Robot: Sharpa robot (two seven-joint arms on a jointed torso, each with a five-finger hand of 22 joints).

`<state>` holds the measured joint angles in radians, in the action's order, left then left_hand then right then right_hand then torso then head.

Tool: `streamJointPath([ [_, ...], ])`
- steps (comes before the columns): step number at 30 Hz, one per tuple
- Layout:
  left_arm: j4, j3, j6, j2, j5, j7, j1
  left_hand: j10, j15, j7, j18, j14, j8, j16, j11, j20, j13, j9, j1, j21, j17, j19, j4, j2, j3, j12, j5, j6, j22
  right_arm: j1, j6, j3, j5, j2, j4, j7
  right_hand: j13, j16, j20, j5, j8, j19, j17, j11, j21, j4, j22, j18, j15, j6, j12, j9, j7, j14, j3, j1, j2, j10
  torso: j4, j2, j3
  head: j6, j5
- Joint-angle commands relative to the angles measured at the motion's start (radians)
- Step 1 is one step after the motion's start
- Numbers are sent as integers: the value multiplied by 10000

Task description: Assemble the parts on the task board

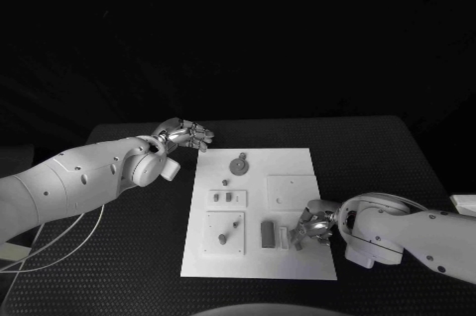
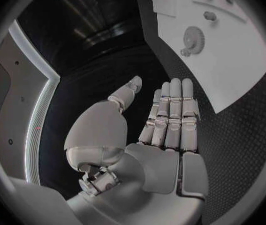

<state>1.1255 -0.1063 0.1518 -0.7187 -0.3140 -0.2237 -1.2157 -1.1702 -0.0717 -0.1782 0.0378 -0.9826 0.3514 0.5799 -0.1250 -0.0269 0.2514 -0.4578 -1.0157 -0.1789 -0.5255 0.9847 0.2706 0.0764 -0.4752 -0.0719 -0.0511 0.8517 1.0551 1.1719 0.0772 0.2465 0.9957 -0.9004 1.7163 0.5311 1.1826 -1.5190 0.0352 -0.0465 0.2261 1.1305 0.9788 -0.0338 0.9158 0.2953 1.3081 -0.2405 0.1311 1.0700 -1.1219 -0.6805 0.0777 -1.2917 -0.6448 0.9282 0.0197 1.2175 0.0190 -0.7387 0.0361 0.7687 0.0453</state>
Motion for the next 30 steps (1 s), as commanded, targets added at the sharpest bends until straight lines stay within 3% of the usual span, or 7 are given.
streamJointPath([
  [1, 46, 6, -83, -6, 59, -103, -5, 24, 0, 19, 196, -84, 40, -70, 20, -6, -12, 11, 70, 64, -17, 94, -28, -27, 21, -30, 4, -51, 14, -25, 542, 13, -590, 12, 46, -23, 7, -20, -22, -35, 75, 43, 2, 11, 38, -11, 192, -213, 3, 105, -34, -70, -8, -50, -46, 195, -278, 83, -1, -3, 1, -21, 3],
  [13, 140, 7, -63, -93, 59, -100, -11, 20, 1, 21, 196, -89, 45, -79, 20, -6, -11, 14, 67, 66, -30, 98, -23, -23, 19, -32, 4, -46, 18, -25, 1041, 13, -572, 63, 38, -64, 5, -19, -16, -35, 80, 51, -5, 1, 47, -12, 190, -213, 14, 123, -43, -67, -17, -57, -46, 179, -252, 99, -3, 1, 0, -150, 21],
  [15, 140, 7, -57, -101, 59, -97, -11, 20, 1, 21, 196, -90, 46, -80, 20, -6, -11, 14, 67, 66, -33, 99, -24, -23, 19, -32, 4, -45, 19, -25, 1119, 13, -630, 73, 44, -84, 8, -20, -13, -34, 82, 55, 1, -1, 49, -11, 189, -213, 17, 128, -49, -66, -20, -63, -46, 177, -245, 107, -5, -2, -5, -98, 6],
  [21, 123, 7, -58, -91, 59, -94, -11, 17, 1, 23, 195, -93, 50, -84, 21, -6, -11, 16, 69, 67, -39, 100, -24, -21, 20, -33, 4, -42, 21, -25, 908, 13, -916, 170, 50, -103, 9, -19, -9, -34, 84, 63, -3, -6, 54, -14, 187, -213, 23, 137, -57, -64, -24, -69, -45, 164, -232, 119, -7, 0, 9, -77, 33],
  [24, 124, 7, -71, -84, 59, -92, -11, 16, 1, 23, 195, -94, 51, -86, 22, -6, -11, 16, 70, 68, -42, 101, -23, -20, 19, -34, 4, -40, 22, -24, 824, 13, -916, 214, 12, -67, 15, -19, -8, -34, 84, 67, 6, -8, 56, -15, 186, -213, 27, 141, -68, -61, -25, -78, -40, 147, -218, 131, -5, 1, 0, -109, 51],
  [26, 121, 7, -65, -78, 60, -94, -11, 15, 1, 23, 195, -94, 52, -87, 22, -6, -10, 16, 70, 68, -44, 102, -23, -20, 19, -34, 4, -39, 22, -18, 716, 13, -938, 255, -20, -49, 19, -18, -8, -34, 86, 72, 5, -11, 58, -23, 183, -213, 30, 151, -77, -58, -28, -83, -33, 116, -211, 140, 0, -1, -4, -46, 67],
  [30, 115, 7, -81, -62, 60, -91, -12, 15, 1, 24, 195, -95, 53, -89, 22, -6, -10, 17, 70, 69, -46, 102, -23, -20, 19, -34, 4, -39, 23, -15, 347, 13, -1006, 298, -13, 14, 15, -11, -12, -34, 91, 84, -1, -19, 58, -39, 173, -213, 40, 183, -84, -46, -36, -93, -10, -20, -205, 150, 6, -3, -5, -48, 125],
])
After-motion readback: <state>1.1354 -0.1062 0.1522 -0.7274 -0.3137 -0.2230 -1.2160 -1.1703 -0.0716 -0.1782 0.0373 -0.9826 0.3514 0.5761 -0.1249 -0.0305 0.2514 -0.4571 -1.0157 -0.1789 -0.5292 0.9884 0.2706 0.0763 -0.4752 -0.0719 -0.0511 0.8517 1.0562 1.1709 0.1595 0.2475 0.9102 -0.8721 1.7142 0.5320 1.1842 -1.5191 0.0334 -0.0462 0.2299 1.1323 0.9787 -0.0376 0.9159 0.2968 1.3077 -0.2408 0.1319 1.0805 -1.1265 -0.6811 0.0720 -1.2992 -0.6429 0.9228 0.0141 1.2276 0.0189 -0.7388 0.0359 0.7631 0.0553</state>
